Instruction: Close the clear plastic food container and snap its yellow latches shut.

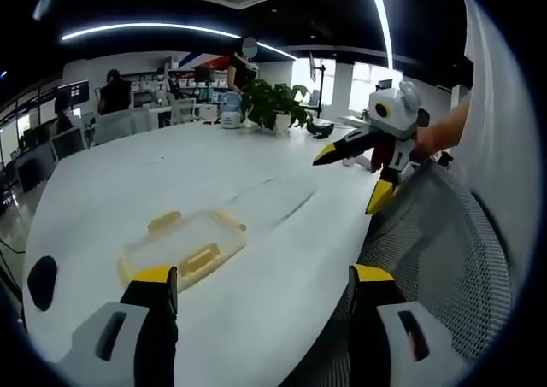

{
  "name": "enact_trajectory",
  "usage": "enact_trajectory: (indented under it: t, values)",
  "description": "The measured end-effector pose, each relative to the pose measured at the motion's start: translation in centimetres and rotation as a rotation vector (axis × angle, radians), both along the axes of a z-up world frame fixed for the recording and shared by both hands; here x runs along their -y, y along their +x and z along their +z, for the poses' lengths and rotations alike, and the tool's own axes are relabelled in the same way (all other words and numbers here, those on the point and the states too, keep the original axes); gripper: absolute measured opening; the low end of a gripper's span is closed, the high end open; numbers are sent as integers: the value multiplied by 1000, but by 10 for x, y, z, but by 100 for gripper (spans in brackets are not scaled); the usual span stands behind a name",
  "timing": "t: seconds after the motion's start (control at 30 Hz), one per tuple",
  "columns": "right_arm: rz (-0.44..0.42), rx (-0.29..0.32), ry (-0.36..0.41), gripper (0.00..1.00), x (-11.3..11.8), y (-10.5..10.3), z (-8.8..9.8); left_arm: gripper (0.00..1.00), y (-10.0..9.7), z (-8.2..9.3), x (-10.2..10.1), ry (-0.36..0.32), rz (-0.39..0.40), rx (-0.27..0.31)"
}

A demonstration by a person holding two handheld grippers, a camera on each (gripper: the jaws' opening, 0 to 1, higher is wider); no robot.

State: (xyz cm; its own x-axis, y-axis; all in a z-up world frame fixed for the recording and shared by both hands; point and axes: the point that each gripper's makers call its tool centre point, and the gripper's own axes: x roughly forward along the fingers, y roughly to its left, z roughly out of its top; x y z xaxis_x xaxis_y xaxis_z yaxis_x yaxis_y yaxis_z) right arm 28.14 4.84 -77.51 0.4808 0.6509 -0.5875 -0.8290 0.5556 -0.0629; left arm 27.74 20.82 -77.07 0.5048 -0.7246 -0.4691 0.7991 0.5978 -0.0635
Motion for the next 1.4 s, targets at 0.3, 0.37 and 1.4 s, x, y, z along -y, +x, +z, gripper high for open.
enact_trajectory:
  t: [0.3,0.37,1.4]
  values:
    - [25,-11,-15,79,-9,5,-6,82,1,-5,-7,27,-27,1]
    - [30,-6,-20,79,-10,8,-6,82,3,-6,-9,44,-37,0]
    - [121,39,-92,75,-32,49,-7,76,34,-25,-26,136,-118,-16]
